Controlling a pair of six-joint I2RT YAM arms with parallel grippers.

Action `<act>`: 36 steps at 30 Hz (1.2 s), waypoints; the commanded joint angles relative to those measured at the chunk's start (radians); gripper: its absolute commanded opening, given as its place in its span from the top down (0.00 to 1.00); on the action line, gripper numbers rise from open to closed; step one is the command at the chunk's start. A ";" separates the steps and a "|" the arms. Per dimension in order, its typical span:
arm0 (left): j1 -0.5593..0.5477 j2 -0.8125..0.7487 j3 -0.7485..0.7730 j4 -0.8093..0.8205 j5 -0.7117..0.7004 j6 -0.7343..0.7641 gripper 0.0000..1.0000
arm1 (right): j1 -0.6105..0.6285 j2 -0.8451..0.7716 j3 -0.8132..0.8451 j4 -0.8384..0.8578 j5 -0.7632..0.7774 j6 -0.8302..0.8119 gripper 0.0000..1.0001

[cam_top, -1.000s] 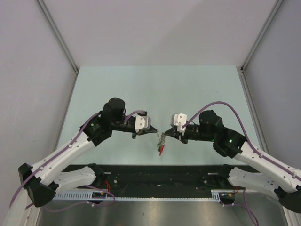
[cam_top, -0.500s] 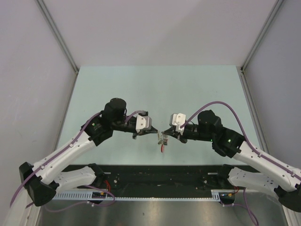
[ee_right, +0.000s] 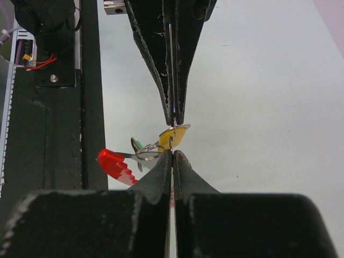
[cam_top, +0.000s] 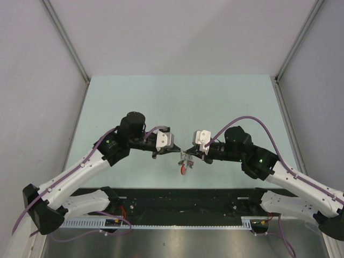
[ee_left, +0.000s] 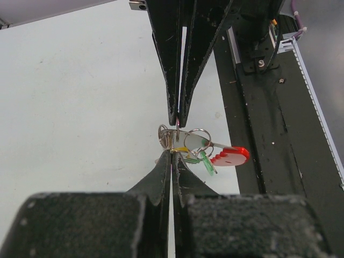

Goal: Put the keys on the keyring

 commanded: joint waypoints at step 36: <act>-0.005 -0.016 0.011 0.020 -0.011 -0.010 1.00 | 0.028 -0.005 0.038 0.039 0.076 -0.008 1.00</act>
